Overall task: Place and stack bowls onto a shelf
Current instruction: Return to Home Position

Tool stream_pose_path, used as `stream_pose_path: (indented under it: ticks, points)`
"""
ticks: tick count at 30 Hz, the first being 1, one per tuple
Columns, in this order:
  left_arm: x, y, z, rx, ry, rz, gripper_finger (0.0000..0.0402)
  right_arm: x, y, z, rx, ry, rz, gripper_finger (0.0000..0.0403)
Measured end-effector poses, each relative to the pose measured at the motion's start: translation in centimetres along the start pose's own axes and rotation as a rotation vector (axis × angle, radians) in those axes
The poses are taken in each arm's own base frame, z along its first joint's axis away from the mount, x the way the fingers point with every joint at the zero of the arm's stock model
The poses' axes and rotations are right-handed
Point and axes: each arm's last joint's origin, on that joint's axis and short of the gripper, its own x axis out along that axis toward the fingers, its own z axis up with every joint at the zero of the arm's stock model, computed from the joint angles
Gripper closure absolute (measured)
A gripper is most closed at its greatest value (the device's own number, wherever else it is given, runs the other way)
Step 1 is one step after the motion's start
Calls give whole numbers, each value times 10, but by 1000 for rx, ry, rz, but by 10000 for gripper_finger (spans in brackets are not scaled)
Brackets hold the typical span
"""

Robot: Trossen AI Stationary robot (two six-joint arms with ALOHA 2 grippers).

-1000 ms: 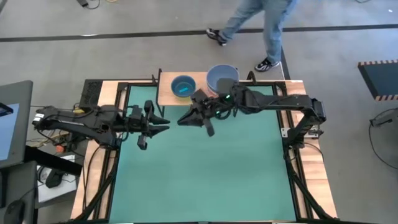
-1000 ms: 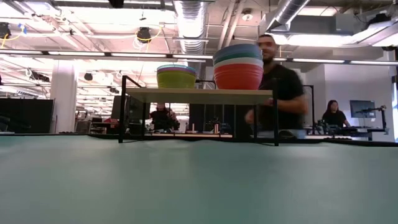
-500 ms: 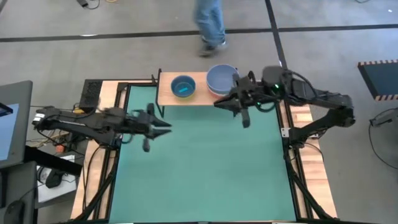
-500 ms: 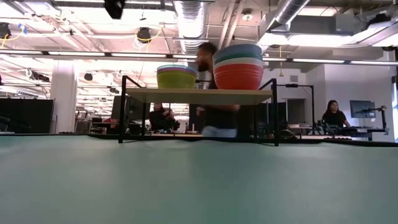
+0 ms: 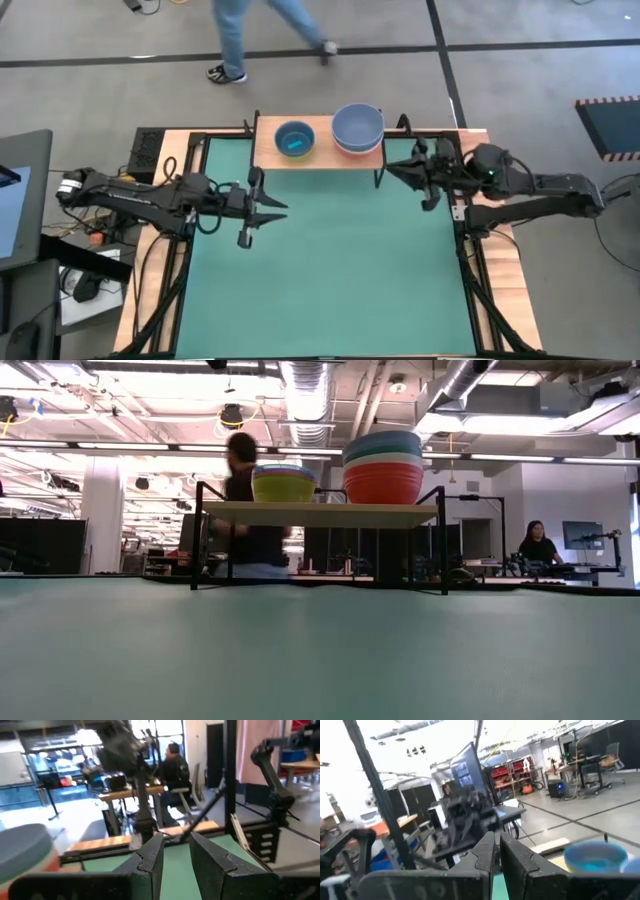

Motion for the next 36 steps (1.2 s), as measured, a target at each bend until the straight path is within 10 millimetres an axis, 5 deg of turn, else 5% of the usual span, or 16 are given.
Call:
stream_pose_path:
  ticks: [6,13,22,26,36]
  points:
    - [-8,8,-2,13,72,31,320,-29,-7,-24,26,200,-104,348]
    - [-4,6,-13,13,142,-53,321,-38,-8,-34,-107,228,-117,385]
    - [-14,3,-21,-37,232,-114,396,-59,-3,-27,-251,219,-64,386]
    - [-28,-1,-37,-97,150,-69,396,-65,0,-29,-281,198,-24,386]
    - [-74,-14,-68,-172,30,24,401,-77,-3,-78,-267,162,83,386]
